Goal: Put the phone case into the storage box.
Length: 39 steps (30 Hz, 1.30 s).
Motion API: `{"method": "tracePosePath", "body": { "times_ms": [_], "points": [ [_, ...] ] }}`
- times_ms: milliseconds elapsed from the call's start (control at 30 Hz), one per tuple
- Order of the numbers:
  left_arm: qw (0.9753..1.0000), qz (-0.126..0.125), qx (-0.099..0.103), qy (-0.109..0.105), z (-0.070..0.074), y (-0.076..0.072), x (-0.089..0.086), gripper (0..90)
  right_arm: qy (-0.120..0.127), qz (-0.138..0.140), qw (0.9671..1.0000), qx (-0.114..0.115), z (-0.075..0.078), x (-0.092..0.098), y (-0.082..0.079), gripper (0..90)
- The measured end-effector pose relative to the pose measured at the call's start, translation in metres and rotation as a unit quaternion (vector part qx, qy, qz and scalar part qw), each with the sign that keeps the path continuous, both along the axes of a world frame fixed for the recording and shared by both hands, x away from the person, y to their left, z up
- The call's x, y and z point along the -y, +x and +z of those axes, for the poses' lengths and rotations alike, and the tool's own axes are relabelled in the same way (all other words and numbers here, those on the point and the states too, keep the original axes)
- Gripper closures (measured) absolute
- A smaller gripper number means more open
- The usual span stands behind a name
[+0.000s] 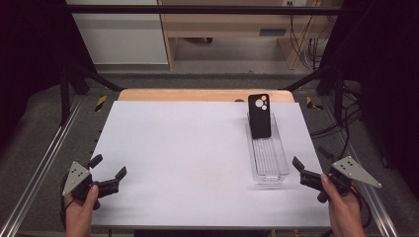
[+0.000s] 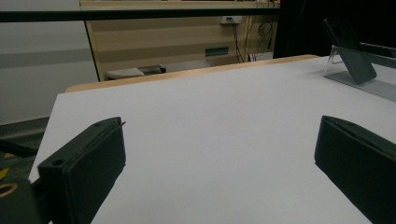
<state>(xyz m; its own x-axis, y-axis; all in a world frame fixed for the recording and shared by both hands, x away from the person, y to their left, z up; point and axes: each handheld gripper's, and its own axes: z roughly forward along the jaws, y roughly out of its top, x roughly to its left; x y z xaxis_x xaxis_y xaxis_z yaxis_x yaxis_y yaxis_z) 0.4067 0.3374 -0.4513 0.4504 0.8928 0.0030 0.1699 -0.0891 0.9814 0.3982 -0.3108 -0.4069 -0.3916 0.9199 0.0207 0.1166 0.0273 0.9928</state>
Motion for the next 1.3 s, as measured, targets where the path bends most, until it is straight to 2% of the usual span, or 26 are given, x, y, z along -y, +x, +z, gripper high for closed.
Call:
{"method": "tracePosePath", "body": {
  "times_ms": [667,867,1300],
  "points": [
    [1.0000,-0.004,0.001,0.004,0.000,0.000,0.002,2.3,0.000,0.010,0.9999,-0.008,-0.019,-0.008,-0.012,3.8],
    [0.9998,-0.011,0.001,0.017,0.000,-0.002,0.005,2.2,-0.001,0.019,0.9998,-0.011,-0.023,-0.012,-0.013,4.1],
    [0.9997,-0.021,0.000,0.014,0.001,-0.005,0.007,2.0,-0.006,0.041,0.9991,-0.012,-0.031,-0.028,-0.013,4.2]
  ]
}}
